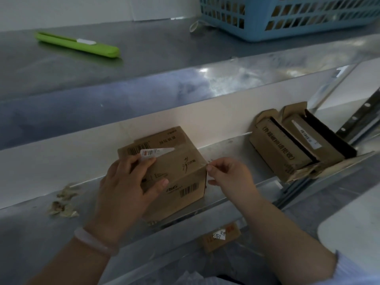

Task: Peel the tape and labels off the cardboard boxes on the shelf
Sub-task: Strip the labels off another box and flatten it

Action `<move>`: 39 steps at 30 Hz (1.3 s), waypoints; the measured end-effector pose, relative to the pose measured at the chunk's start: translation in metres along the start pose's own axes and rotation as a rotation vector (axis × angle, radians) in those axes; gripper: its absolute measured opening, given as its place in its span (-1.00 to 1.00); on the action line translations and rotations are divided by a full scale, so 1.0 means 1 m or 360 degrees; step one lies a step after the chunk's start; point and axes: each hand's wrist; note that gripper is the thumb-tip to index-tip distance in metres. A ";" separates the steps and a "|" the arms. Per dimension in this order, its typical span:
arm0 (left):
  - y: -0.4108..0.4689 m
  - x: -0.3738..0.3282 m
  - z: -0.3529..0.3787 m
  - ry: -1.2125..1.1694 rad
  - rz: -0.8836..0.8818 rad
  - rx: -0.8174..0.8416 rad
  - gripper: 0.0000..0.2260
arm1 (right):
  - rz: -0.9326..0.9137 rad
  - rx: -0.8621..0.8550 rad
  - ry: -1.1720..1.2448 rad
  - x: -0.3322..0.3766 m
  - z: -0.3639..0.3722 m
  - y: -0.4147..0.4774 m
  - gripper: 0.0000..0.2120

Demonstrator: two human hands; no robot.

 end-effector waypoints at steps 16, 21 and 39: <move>0.001 0.000 -0.008 0.0125 0.0044 0.0119 -0.34 | 0.0887 0.0768 0.1178 0.029 -0.019 -0.002 -0.74; 0.007 -0.004 -0.014 0.0057 0.0074 0.0183 -0.29 | 0.0281 0.0424 0.0662 0.017 -0.022 -0.005 -0.87; 0.016 -0.019 0.001 0.0104 0.0173 0.0095 -0.41 | -0.1185 -0.0101 -0.0603 -0.003 -0.017 0.000 -0.84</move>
Point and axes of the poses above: each hand's wrist, its own y-axis towards the middle knuckle, its own z-axis out of the palm, x = y × z, and after that the axes turned 4 degrees about x, right-handed
